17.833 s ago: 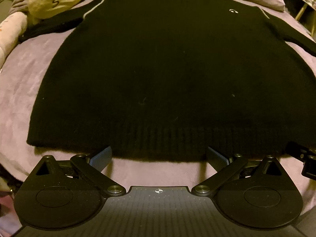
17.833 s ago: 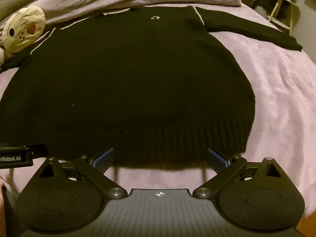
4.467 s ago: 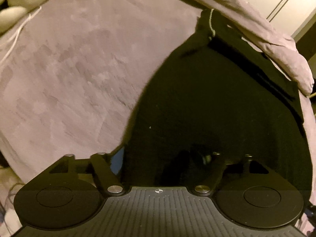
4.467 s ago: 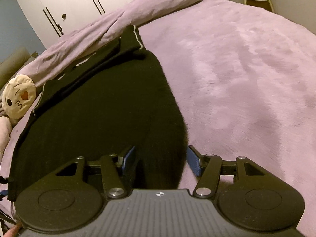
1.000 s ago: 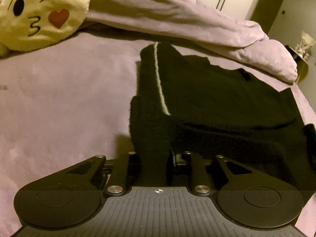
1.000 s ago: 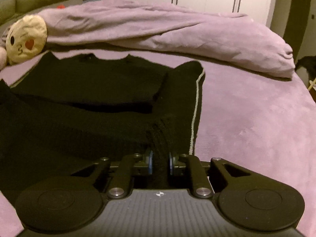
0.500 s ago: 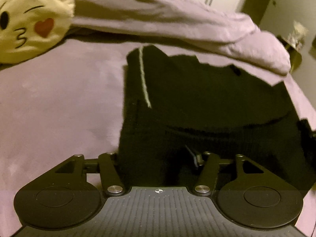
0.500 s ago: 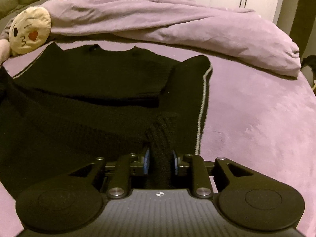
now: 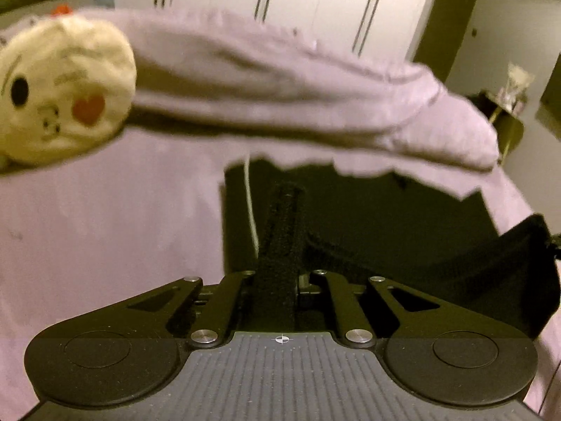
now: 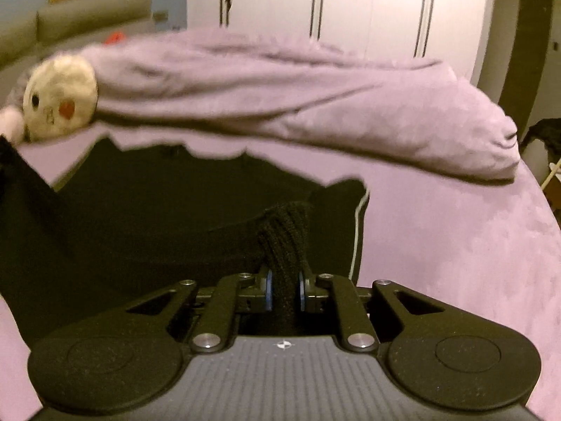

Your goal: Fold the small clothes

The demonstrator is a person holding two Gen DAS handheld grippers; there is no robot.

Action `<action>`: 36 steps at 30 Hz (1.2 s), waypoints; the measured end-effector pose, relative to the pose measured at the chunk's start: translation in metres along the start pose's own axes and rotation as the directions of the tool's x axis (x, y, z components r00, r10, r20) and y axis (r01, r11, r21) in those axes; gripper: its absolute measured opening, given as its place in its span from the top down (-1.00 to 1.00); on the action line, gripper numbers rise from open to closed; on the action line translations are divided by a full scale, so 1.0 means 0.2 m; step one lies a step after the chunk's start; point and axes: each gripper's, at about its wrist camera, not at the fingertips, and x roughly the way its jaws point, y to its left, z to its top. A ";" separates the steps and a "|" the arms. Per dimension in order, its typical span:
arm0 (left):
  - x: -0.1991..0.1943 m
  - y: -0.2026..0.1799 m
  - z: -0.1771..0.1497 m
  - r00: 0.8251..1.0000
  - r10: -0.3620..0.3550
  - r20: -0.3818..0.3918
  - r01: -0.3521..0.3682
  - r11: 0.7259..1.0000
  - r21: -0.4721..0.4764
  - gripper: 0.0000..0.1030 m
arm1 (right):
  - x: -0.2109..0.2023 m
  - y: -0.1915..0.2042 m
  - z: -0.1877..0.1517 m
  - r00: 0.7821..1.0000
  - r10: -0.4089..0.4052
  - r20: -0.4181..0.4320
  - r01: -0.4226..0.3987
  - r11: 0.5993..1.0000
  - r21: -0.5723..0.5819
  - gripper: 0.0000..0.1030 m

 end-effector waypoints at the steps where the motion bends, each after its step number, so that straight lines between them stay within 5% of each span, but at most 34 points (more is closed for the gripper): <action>1: -0.02 0.01 0.05 1.000 -0.009 0.025 0.010 1.000 -0.013 0.81 | 0.01 -0.01 0.04 1.000 -0.016 0.021 0.016 1.000 0.006 0.76; 5: 0.03 0.01 0.24 0.996 0.000 0.094 0.001 1.000 -0.009 0.80 | 0.10 -0.07 0.16 0.994 -0.090 0.064 0.089 0.996 0.019 0.76; 12: 0.39 -0.03 0.45 0.988 0.076 0.133 -0.075 0.997 -0.014 0.80 | 0.43 -0.11 0.34 0.973 -0.226 0.054 0.225 0.974 0.017 0.76; 21: 0.70 -0.03 0.39 0.970 0.232 0.072 -0.231 0.973 -0.019 0.79 | 0.67 -0.06 0.33 0.946 -0.323 0.009 0.323 0.946 -0.038 0.76; 28: 0.75 0.00 0.41 0.957 0.275 0.090 -0.276 0.961 0.003 0.77 | 0.73 -0.05 0.34 0.923 -0.383 0.030 0.384 0.922 -0.051 0.76; 32: 0.77 0.01 0.42 0.931 0.351 0.104 -0.351 0.936 -0.017 0.39 | 0.77 -0.04 0.34 0.910 -0.415 0.019 0.415 0.908 -0.047 0.72; 34: 0.76 0.03 0.42 0.908 0.406 0.098 -0.403 0.914 -0.049 0.17 | 0.77 -0.05 0.33 0.890 -0.455 0.005 0.455 0.890 -0.033 0.38; 36: 0.74 0.08 0.40 0.919 0.389 0.068 -0.382 0.919 -0.100 0.02 | 0.74 -0.08 0.32 0.890 -0.455 0.005 0.455 0.890 0.004 0.36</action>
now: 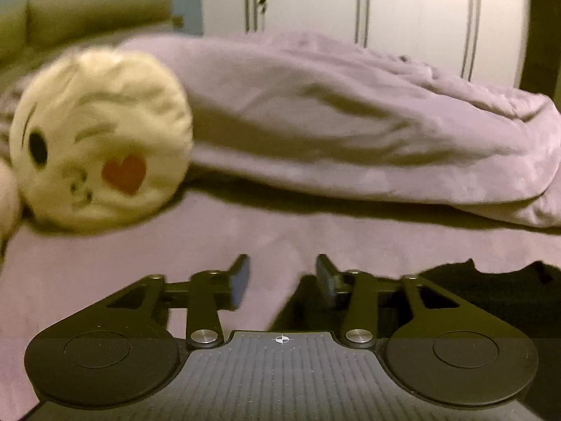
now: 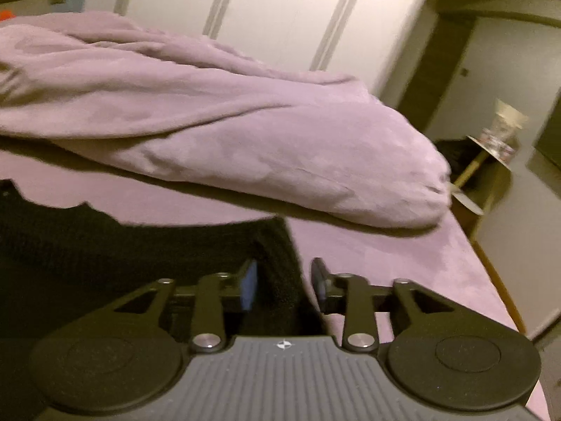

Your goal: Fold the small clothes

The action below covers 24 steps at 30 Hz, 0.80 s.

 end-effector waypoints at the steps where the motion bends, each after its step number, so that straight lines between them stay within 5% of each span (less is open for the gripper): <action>1: -0.02 0.03 -0.02 0.999 -0.031 -0.020 0.031 0.999 -0.022 -0.02 | -0.02 -0.01 -0.01 1.000 0.027 -0.003 -0.027 1.000 0.011 0.36; 4: -0.08 0.04 -0.11 0.993 -0.087 -0.077 0.085 0.996 -0.025 -0.16 | -0.08 0.02 -0.04 0.990 0.137 -0.009 -0.138 0.990 -0.028 0.34; 9: -0.24 -0.01 -0.32 0.977 -0.137 -0.166 0.134 0.991 -0.025 -0.31 | -0.13 0.28 -0.07 0.933 0.351 -0.073 -0.358 0.927 -0.110 0.34; 14: -0.36 -0.08 -0.49 0.969 -0.166 -0.184 0.167 0.986 -0.009 -0.41 | -0.15 0.60 -0.13 0.891 0.436 -0.126 -0.451 0.880 -0.149 0.37; 21: -0.38 -0.18 -0.54 0.979 -0.146 -0.143 0.156 0.985 0.066 -0.50 | 0.02 0.73 -0.08 0.919 0.377 -0.112 -0.380 0.925 -0.002 0.48; 24: -0.41 -0.19 -0.52 0.980 -0.156 -0.128 0.162 0.986 0.046 -0.50 | 0.10 0.78 -0.04 0.935 0.338 -0.111 -0.342 0.939 -0.027 0.49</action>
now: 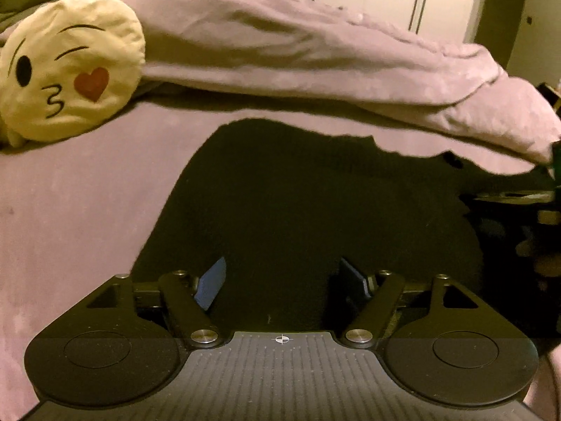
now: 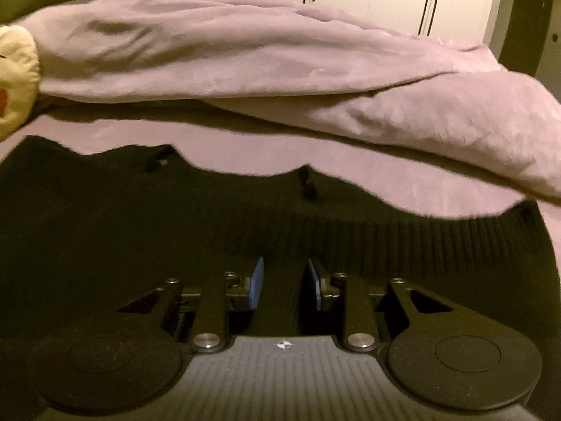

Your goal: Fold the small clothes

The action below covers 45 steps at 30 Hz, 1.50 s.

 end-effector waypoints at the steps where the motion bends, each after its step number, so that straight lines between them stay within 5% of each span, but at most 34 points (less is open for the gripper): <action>1: -0.01 -0.01 0.00 1.000 -0.005 0.002 0.005 1.000 -0.006 -0.50 | 0.03 0.01 0.00 1.000 -0.011 0.000 0.011 1.000 -0.010 0.49; 7: -0.07 -0.06 -0.03 0.999 -0.033 -0.007 0.033 0.999 0.030 -0.51 | -0.10 -0.03 0.00 1.000 0.020 0.009 -0.021 0.993 0.112 0.48; 10: -0.10 -0.08 -0.05 0.999 -0.051 0.002 0.050 0.997 0.060 -0.55 | -0.32 -0.04 -0.12 0.995 0.087 0.048 -0.094 0.982 0.163 0.47; 16: -0.07 -0.18 -0.07 0.994 -0.105 -0.025 0.107 0.992 0.062 -0.56 | -0.63 -0.08 -0.45 0.994 0.097 0.040 -0.104 0.959 0.264 0.47; 23: 0.01 -0.27 -0.05 0.987 -0.146 -0.063 0.147 0.989 0.013 -0.50 | -0.70 -0.15 -0.55 0.998 0.066 0.023 -0.070 0.954 0.290 0.48; 31: 0.02 -0.40 -0.05 0.980 -0.180 -0.081 0.186 0.980 0.068 -0.48 | -0.75 -0.19 -0.58 0.997 0.077 0.019 -0.080 0.959 0.272 0.58; 40: 0.19 -0.49 -0.05 0.986 -0.111 -0.122 0.127 0.983 0.130 -0.45 | -0.64 -0.20 -0.56 0.998 0.053 -0.017 -0.049 0.983 0.179 0.64; 45: 0.24 -0.48 -0.01 0.997 0.022 -0.075 -0.008 0.984 0.178 -0.09 | -0.60 -0.28 -0.54 1.000 -0.026 -0.014 0.028 0.984 0.178 0.67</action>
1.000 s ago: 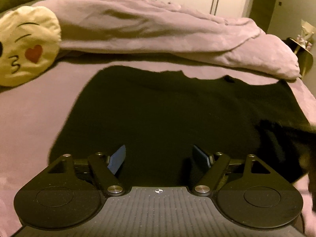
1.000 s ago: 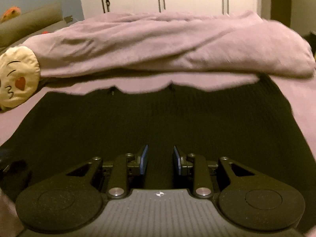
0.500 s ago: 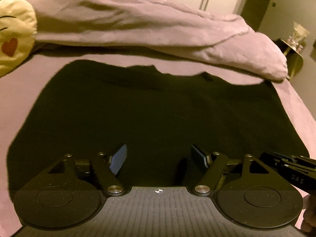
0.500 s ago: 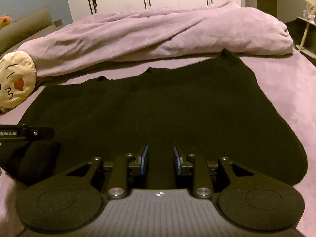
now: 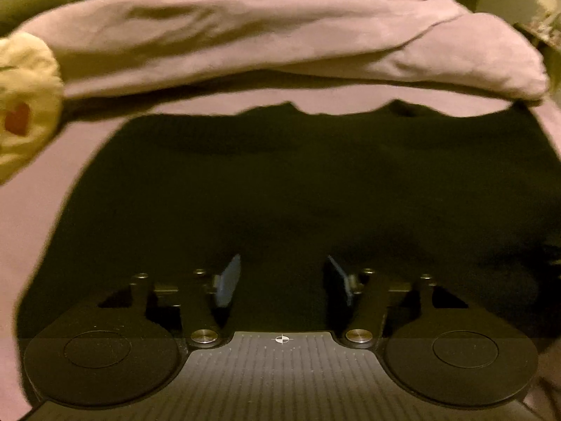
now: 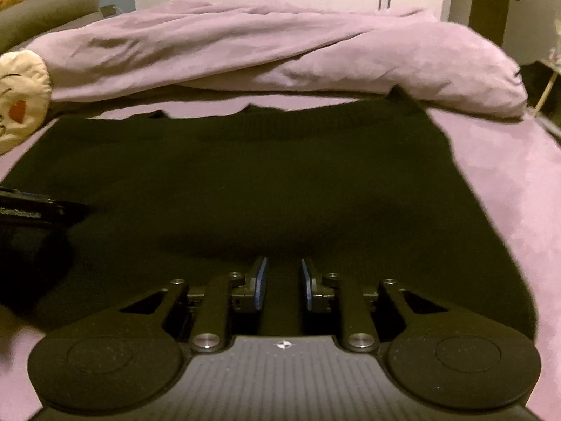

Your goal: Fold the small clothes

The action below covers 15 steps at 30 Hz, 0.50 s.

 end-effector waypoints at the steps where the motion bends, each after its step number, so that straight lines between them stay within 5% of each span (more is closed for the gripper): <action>1: -0.01 0.03 0.01 1.000 -0.004 0.000 0.004 1.000 -0.019 -0.05 | -0.02 -0.03 0.02 1.000 -0.029 -0.002 0.029 0.999 0.026 0.70; 6: -0.20 0.21 -0.06 0.996 -0.080 0.044 0.085 0.985 -0.151 -0.52 | -0.20 -0.23 -0.03 0.997 -0.079 0.002 0.077 0.974 0.212 0.68; 11: -0.23 0.30 -0.21 0.994 -0.106 -0.014 0.102 0.982 -0.158 -0.54 | -0.22 -0.34 -0.18 0.995 -0.059 -0.084 0.078 0.965 0.251 0.68; 15: -0.17 0.35 -0.23 0.996 -0.067 -0.054 0.055 0.980 -0.192 -0.45 | -0.20 -0.44 -0.22 0.978 -0.174 -0.117 0.201 0.937 0.284 0.68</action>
